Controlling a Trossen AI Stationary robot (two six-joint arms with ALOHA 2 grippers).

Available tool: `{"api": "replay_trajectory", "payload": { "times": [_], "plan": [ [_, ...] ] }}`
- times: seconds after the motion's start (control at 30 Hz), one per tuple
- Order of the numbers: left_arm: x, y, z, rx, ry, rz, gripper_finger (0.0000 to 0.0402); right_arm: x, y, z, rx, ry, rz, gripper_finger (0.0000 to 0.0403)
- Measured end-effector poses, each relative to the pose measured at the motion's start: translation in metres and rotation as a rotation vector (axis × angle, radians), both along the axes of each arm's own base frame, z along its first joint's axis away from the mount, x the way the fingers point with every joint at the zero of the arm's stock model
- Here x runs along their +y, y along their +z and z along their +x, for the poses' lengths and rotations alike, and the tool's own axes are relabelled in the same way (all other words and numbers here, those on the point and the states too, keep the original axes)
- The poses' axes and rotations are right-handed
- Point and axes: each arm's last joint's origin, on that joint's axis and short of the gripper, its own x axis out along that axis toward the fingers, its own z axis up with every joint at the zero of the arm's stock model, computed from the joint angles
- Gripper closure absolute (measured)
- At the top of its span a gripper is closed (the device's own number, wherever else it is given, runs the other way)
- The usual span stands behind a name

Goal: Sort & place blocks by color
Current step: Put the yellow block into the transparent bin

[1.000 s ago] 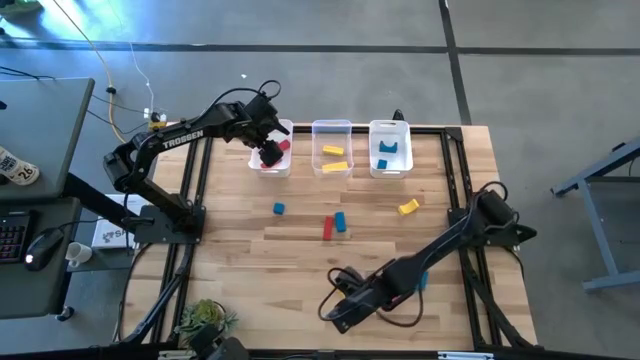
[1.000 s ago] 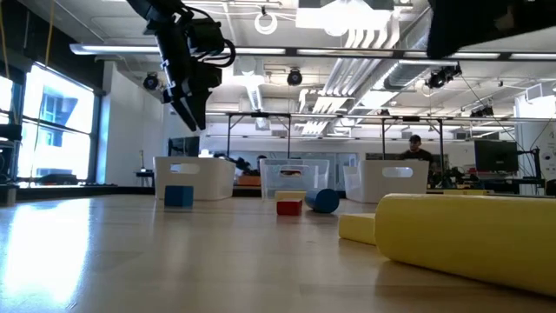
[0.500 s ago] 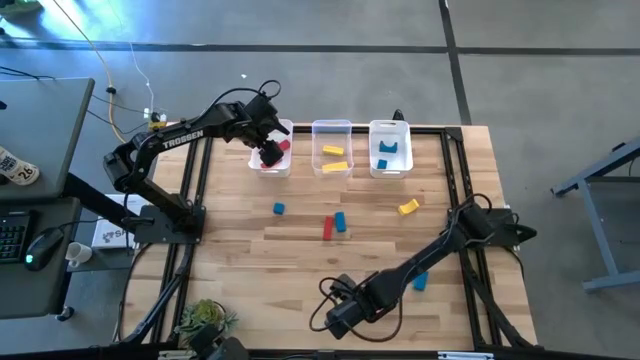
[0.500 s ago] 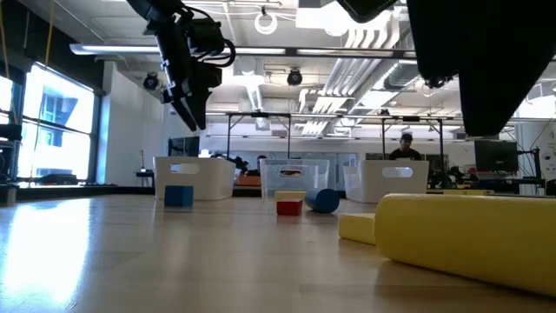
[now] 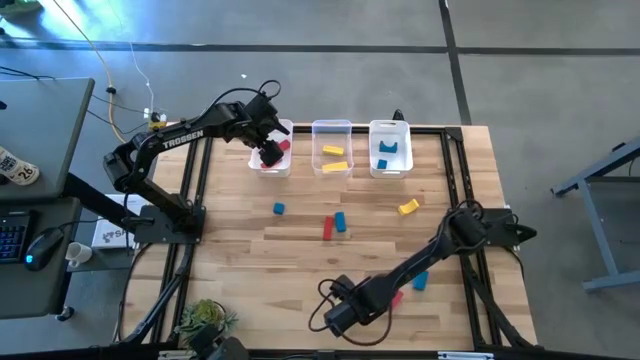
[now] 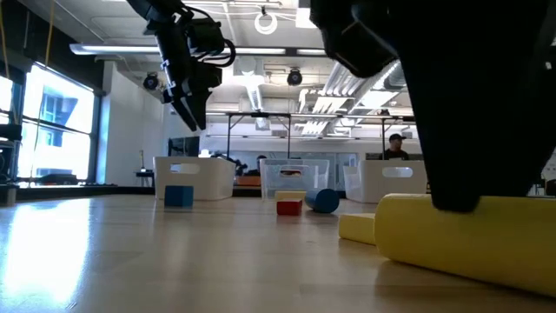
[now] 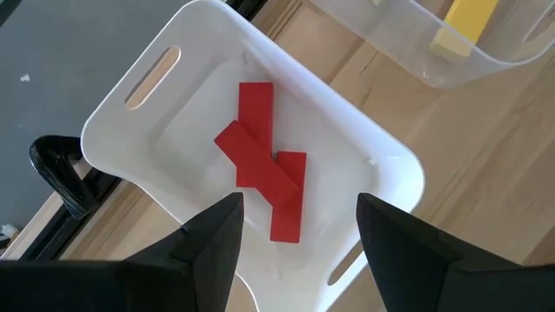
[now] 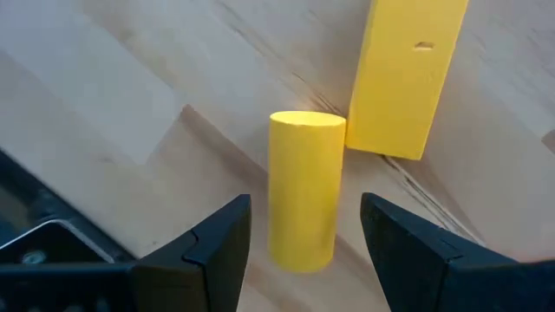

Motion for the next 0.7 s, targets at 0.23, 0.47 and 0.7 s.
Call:
{"api": "replay_trajectory", "payload": {
  "times": [0.23, 0.47, 0.7],
  "plan": [
    [0.000, 0.000, 0.000, 0.000, 0.000, 0.000, 0.0188, 0.001, -0.014, 0.001, 0.029, 0.004, -0.019, 0.0213],
    [0.000, 0.000, 0.000, 0.000, 0.000, 0.000, 0.0188, 0.002, -0.014, 0.002, 0.030, 0.017, -0.007, 0.0309],
    [-0.001, 0.000, 0.001, 0.000, -0.001, -0.001, 0.0188, 0.003, -0.007, 0.006, 0.012, 0.091, 0.021, 0.0314]
  ]
}}
